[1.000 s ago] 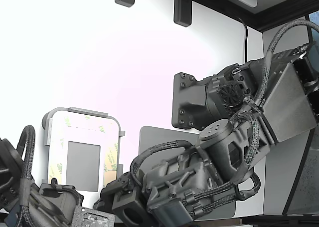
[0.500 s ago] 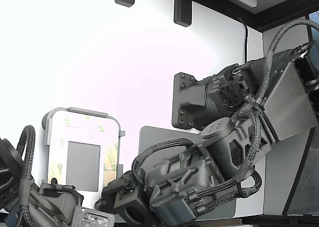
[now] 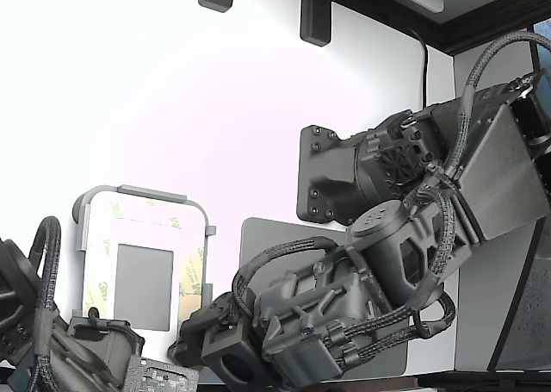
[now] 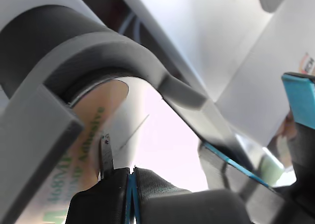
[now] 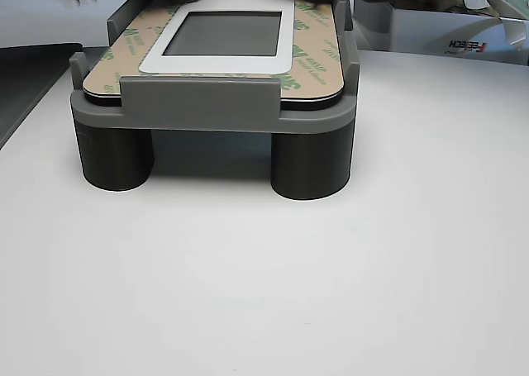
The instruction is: Peel off protective film from adhesive tape.
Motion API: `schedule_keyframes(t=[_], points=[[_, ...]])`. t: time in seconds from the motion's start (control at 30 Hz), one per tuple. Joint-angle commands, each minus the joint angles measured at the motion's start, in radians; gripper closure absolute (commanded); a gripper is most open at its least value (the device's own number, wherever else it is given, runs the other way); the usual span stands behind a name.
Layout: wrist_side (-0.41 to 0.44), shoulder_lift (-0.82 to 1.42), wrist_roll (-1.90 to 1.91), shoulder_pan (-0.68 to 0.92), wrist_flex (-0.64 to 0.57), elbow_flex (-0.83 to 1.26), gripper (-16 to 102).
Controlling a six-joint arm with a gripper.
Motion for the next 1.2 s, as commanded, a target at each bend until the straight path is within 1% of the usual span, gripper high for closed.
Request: schedule_keyframes(t=[0.0, 0.43, 0.67, 1.17], points=[[0.0, 0.028, -0.003, -0.008, -0.011, -0.014, 97], [0.0, 0.023, -0.014, -0.011, -0.018, -0.021, 97], [-0.003, -0.025, -0.017, -0.009, 0.021, -0.094, 97], [-0.012, 0.012, -0.035, -0.012, -0.051, -0.017, 96]])
